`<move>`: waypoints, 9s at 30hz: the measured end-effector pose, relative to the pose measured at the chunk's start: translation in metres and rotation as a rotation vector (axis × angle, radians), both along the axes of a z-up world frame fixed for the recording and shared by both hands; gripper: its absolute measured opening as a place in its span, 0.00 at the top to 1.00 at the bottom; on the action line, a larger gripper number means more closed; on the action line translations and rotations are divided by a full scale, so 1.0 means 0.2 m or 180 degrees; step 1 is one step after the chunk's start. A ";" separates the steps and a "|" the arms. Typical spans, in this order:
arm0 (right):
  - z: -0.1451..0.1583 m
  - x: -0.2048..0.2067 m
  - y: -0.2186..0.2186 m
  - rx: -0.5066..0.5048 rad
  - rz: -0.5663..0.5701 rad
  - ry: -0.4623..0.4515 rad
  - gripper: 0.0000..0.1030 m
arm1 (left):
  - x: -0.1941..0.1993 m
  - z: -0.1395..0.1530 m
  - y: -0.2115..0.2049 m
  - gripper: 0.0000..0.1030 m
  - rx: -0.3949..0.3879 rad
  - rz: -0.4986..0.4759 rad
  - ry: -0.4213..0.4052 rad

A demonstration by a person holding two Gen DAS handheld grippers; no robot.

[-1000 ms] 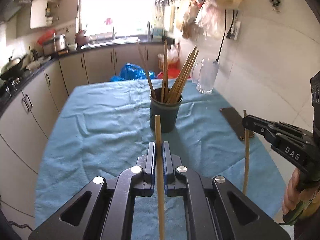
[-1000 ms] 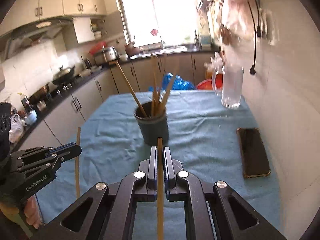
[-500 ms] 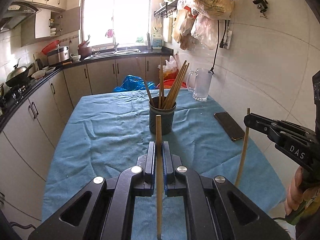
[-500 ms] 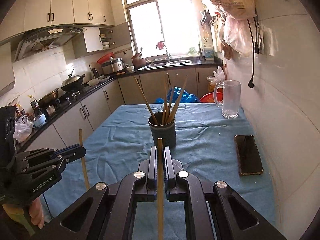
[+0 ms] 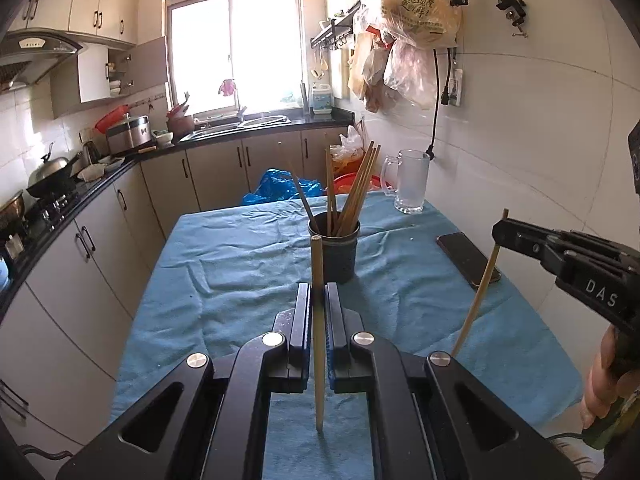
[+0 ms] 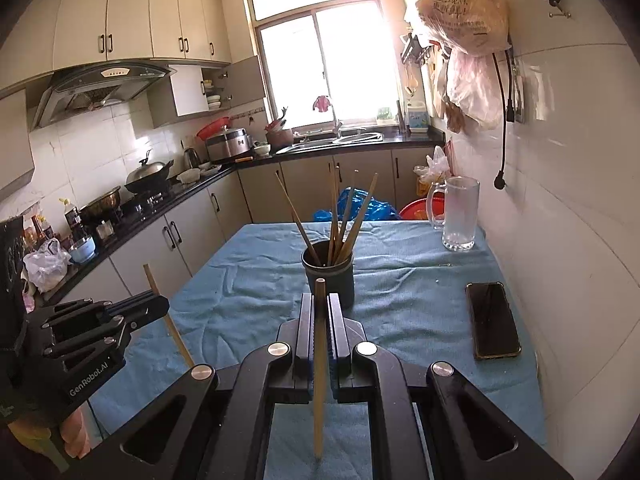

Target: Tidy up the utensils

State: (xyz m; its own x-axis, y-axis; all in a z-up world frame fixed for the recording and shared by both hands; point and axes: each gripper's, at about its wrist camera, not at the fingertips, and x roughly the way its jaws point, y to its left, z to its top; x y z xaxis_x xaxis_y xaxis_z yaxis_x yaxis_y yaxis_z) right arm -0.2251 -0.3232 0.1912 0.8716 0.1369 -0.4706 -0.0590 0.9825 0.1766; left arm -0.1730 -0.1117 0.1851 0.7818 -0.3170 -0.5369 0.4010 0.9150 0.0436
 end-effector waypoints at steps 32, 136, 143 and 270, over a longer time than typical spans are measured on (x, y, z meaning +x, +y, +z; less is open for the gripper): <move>0.09 0.12 -0.02 0.0099 -0.0012 -0.0140 0.94 | 0.14 0.03 0.04 0.95 0.0048 0.0013 0.0029; -0.06 1.13 -0.22 0.0401 -0.0295 0.0035 0.94 | 1.05 -0.02 -0.28 0.94 -0.0355 -0.0186 0.0233; -0.06 1.13 -0.21 0.0395 -0.0255 0.0038 0.94 | 1.03 -0.02 -0.28 0.94 -0.0356 -0.0200 0.0230; -0.60 0.32 0.05 -0.0327 -0.0651 0.0705 0.10 | 0.28 -0.42 0.13 0.00 0.0041 0.0800 0.0439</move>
